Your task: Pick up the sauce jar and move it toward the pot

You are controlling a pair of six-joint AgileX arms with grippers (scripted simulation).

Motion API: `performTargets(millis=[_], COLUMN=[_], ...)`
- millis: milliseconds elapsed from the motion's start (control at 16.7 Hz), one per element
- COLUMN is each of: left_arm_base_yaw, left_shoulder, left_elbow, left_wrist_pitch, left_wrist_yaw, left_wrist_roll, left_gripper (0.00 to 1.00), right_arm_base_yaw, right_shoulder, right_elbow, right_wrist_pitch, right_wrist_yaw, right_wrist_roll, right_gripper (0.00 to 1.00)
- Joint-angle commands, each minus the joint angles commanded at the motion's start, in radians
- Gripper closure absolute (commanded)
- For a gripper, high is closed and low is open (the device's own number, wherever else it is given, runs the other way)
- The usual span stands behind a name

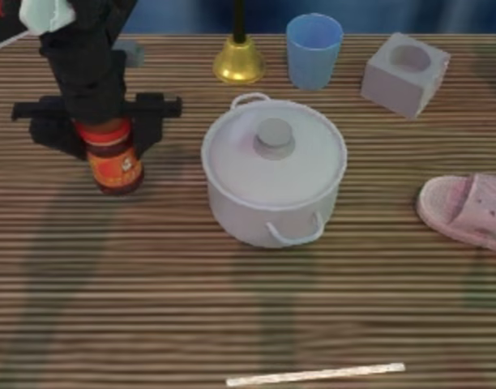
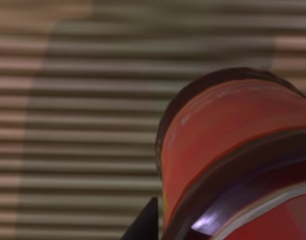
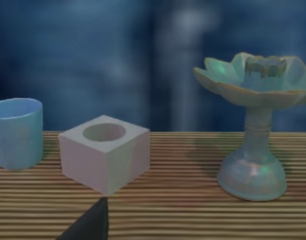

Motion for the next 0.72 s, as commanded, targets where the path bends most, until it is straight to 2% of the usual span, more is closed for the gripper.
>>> performTargets(millis=[480,720], left_arm_base_yaw=[0.002,0.002], left_shoulder=[0.055,0.058], left_elbow=[-0.106,-0.111], left_wrist_pitch=[0.165,0.172], left_wrist_yaw=[0.0,0.0], left_wrist_roll=[0.004,0.005], left_gripper=[1.0,1.0], right_arm_base_yaw=[0.0,0.0], right_shoulder=[0.0,0.0], right_elbow=[0.0,0.0], right_wrist_pitch=[0.0,0.0], right_wrist_yaw=[0.0,0.0], right_wrist_roll=[0.0,0.0], right_gripper=[0.0,0.0])
